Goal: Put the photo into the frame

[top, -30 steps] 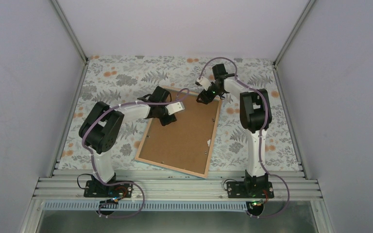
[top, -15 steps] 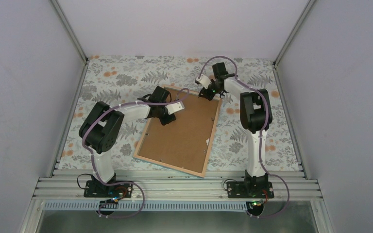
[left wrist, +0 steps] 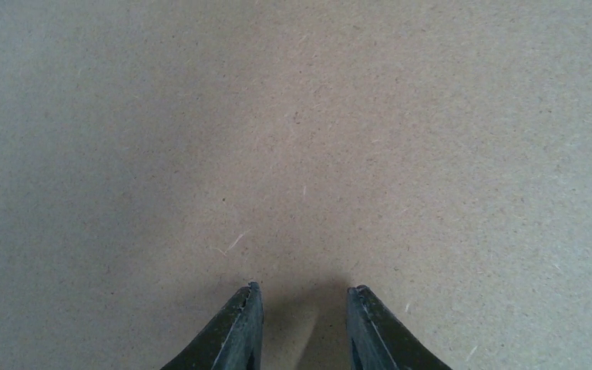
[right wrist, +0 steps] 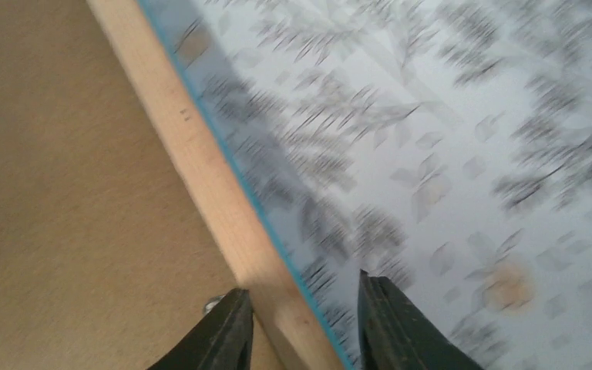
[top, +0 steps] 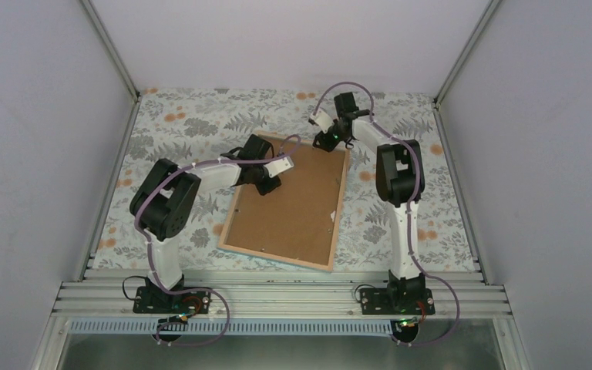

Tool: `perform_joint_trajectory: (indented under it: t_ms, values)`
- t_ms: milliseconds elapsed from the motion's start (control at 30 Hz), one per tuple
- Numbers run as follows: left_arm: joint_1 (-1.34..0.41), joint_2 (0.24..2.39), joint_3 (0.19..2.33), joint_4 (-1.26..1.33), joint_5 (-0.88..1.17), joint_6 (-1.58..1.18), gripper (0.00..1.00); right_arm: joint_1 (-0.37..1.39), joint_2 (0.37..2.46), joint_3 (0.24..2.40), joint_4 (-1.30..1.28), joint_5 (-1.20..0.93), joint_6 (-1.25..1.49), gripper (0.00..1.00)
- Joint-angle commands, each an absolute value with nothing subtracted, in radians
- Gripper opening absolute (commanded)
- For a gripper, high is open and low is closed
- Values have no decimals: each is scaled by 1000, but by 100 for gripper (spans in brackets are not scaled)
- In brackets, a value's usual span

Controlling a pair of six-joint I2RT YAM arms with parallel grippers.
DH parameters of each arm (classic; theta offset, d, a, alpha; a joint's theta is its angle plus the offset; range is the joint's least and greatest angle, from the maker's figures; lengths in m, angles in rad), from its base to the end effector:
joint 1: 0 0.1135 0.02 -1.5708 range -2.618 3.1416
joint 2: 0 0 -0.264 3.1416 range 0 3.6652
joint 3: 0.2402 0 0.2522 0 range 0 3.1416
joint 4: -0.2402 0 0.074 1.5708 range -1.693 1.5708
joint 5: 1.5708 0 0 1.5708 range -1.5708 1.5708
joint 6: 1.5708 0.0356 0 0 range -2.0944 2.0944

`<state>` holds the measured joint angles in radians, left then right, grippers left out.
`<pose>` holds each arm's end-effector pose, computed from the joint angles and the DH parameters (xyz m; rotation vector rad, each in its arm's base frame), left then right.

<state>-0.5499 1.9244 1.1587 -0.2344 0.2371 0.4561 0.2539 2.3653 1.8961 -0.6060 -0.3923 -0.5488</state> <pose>0.3266 -0.2100 0.1433 1.3138 2.2021 -0.3402 0.4852 0.1400 0.1472 -1.1221 2.3136 0.4093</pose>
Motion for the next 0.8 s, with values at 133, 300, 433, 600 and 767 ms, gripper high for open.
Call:
perform_joint_trajectory:
  t_ms: [133, 300, 433, 600, 767]
  values:
    - [-552, 2042, 1281, -234, 154, 284, 29, 232, 2323, 2074, -630, -274, -362, 64]
    - [-552, 2064, 1315, -247, 155, 282, 29, 199, 2081, 1768, -621, -268, -407, 84]
    - [-554, 2052, 1294, -237, 160, 282, 29, 156, 2018, 1667, -767, -291, -375, 80]
    - [-555, 2044, 1283, -232, 159, 285, 29, 137, 1915, 1464, -723, -288, -262, 77]
    - [-554, 2040, 1274, -233, 161, 282, 29, 141, 1918, 1366, -697, -295, -186, 74]
